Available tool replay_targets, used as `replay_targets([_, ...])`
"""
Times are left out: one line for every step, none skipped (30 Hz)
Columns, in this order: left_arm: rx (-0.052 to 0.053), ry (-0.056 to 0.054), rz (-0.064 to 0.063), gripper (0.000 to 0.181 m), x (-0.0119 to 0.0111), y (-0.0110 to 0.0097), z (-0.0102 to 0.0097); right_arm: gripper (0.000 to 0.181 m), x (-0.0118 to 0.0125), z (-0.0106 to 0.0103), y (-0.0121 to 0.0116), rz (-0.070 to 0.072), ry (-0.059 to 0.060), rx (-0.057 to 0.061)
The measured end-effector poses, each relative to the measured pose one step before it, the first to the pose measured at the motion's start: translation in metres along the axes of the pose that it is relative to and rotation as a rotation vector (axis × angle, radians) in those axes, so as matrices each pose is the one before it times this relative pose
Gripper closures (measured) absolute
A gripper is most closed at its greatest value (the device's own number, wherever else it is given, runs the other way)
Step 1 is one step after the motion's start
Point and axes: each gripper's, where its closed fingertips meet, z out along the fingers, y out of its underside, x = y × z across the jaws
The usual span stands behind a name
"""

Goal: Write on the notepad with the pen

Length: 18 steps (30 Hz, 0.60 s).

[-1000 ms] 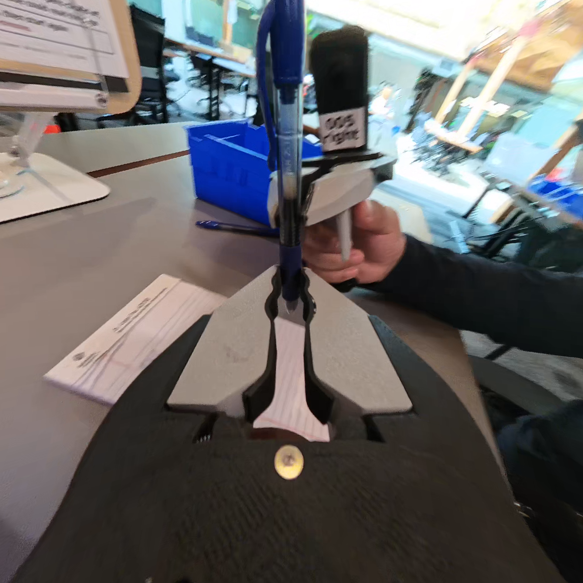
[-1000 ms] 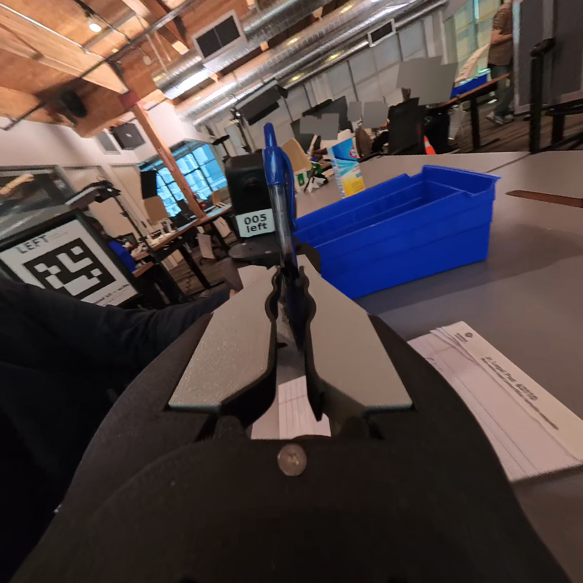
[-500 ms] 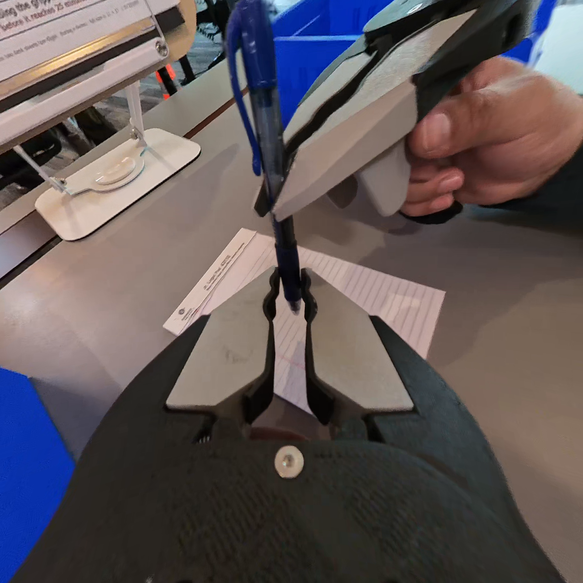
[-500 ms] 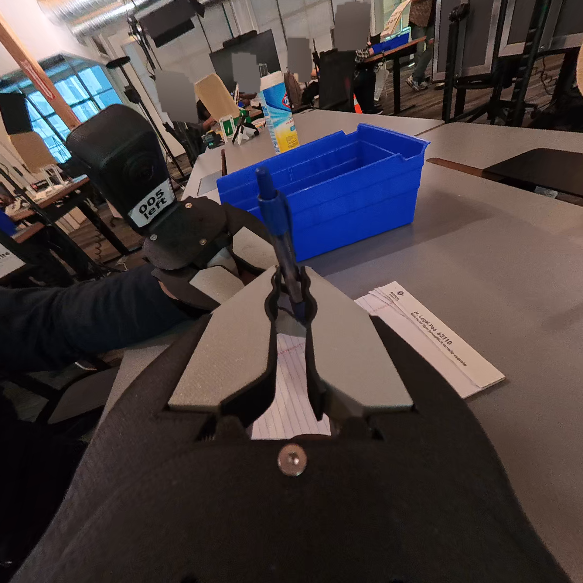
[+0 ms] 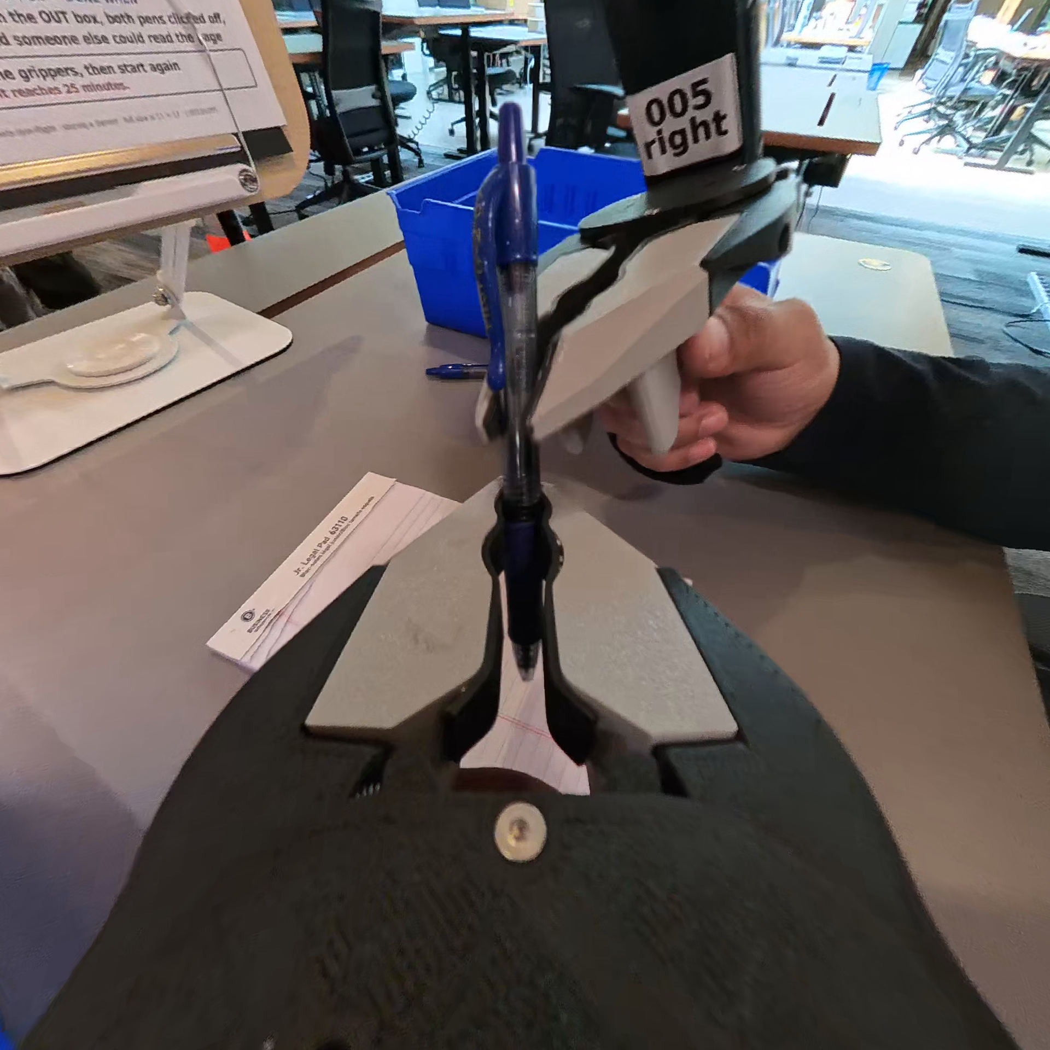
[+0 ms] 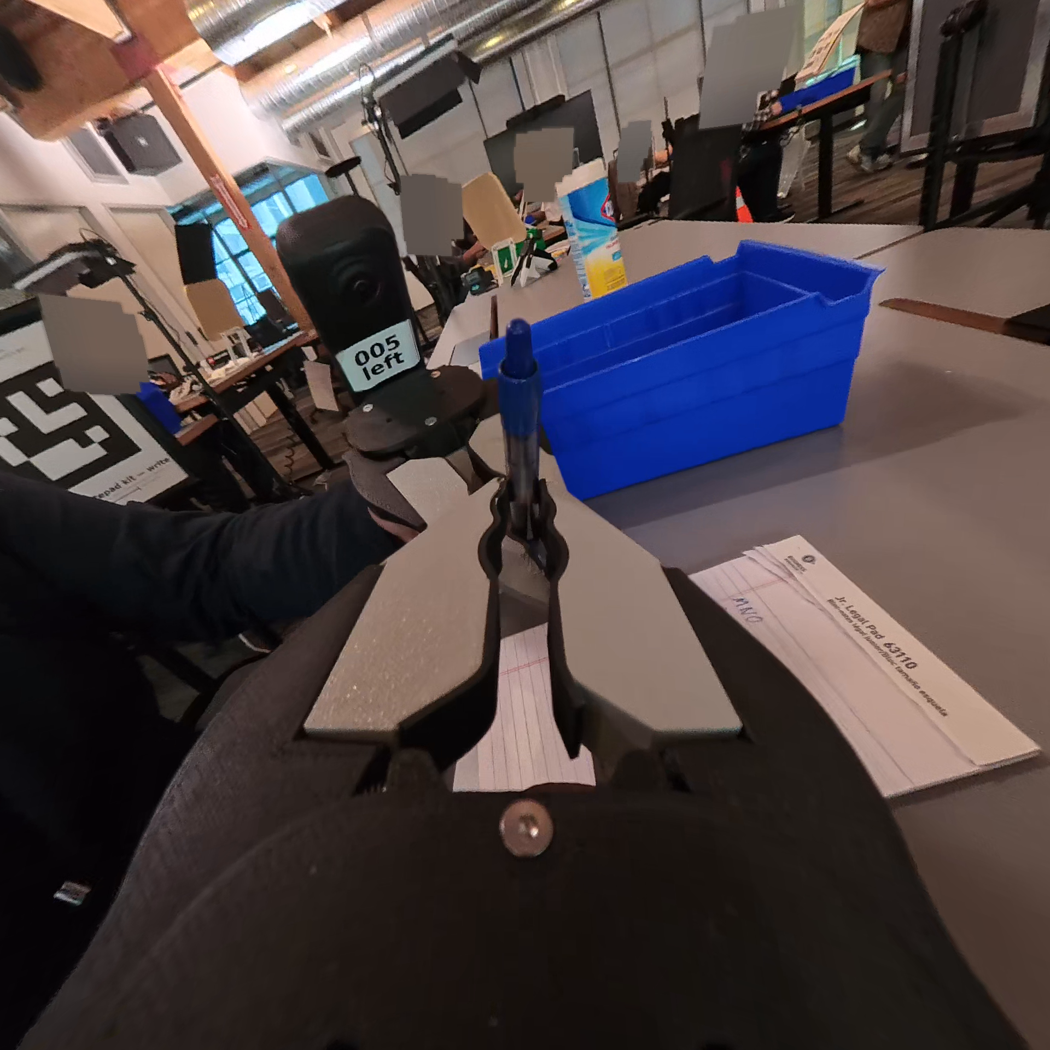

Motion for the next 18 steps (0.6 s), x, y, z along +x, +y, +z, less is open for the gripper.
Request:
replay_targets([-0.0146, -0.0073, 0.0046, 0.177, -0.00090, 0.00222, 0.00044, 0.175, 0.00017, -0.00301, -0.00620, 0.0016, 0.0030, 0.0335])
replay_targets([-0.0156, -0.0073, 0.0019, 0.177, -0.00108, 0.00265, 0.00098, 0.174, 0.00033, -0.00449, -0.00856, 0.0063, 0.0018, 0.0472])
replay_targets([-0.0094, -0.0031, 0.0002, 0.177, -0.00042, 0.00192, 0.00096, 0.171, 0.00006, -0.00528, -0.01021, 0.0071, 0.0003, 0.0557])
replay_targets([-0.0092, 0.0051, -0.0017, 0.177, 0.00099, 0.00188, 0.00128, 0.169, 0.00043, -0.00571, -0.01063, 0.0055, 0.0032, 0.0595])
replay_targets([-0.0067, 0.0030, 0.0006, 0.177, 0.00103, 0.00146, 0.00138, 0.170, 0.00090, -0.00540, -0.01019, 0.0032, 0.0076, 0.0589])
replay_targets([-0.0046, -0.0009, 0.0022, 0.177, 0.00065, 0.00092, 0.00131, 0.179, 0.00188, -0.00427, -0.00762, 0.0014, 0.0134, 0.0469])
replay_targets([-0.0075, 0.0030, 0.0012, 0.177, 0.00126, 0.00121, 0.00137, 0.181, 0.00209, -0.00271, -0.00443, 0.0006, 0.0148, 0.0296])
replay_targets([-0.0066, 0.0044, 0.0025, 0.177, 0.00144, 0.00133, 0.00131, 0.181, 0.00093, -0.00109, -0.00229, 0.0036, 0.0052, 0.0175])
replay_targets([-0.0056, -0.0007, 0.0015, 0.177, 0.00059, 0.00117, 0.00114, 0.181, -0.00080, 0.00028, -0.00033, 0.0077, -0.0077, 0.0067])
replay_targets([-0.0029, 0.0009, 0.0018, 0.177, 0.00067, 0.00052, 0.00092, 0.181, -0.00095, 0.00115, 0.00150, 0.0075, -0.0089, -0.0030])
replay_targets([-0.0001, 0.0066, 0.0012, 0.177, 0.00132, 0.00007, 0.00041, 0.181, 0.00100, 0.00163, 0.00273, 0.0008, 0.0048, -0.0098])
replay_targets([0.0037, 0.0010, -0.0010, 0.177, 0.00036, -0.00056, 0.00010, 0.181, 0.00155, 0.00183, 0.00332, -0.0062, 0.0097, -0.0122])
replay_targets([-0.0085, -0.0006, -0.0011, 0.177, -0.00033, 0.00140, 0.00022, 0.181, 0.00014, 0.00151, 0.00199, -0.0052, 0.0020, -0.0055])
replay_targets([-0.0026, 0.0001, 0.0015, 0.177, -0.00017, 0.00062, -0.00001, 0.181, -0.00050, 0.00088, 0.00048, -0.0016, -0.0019, 0.0023])
replay_targets([-0.0017, 0.0012, 0.0005, 0.177, 0.00018, 0.00053, 0.00023, 0.181, 0.00000, 0.00064, 0.00046, -0.0003, 0.0004, -0.0001])
replay_targets([-0.0021, -0.0001, 0.0002, 0.177, -0.00004, 0.00037, 0.00019, 0.181, 0.00048, 0.00016, 0.00030, -0.0023, 0.0037, -0.0004])
replay_targets([-0.0021, -0.0045, 0.0022, 0.177, -0.00043, 0.00031, 0.00010, 0.181, 0.00056, -0.00019, 0.00038, -0.0037, 0.0054, 0.0006])
replay_targets([-0.0021, -0.0038, 0.0041, 0.177, -0.00039, 0.00033, 0.00004, 0.181, 0.00037, -0.00027, 0.00034, -0.0008, 0.0029, -0.0002])
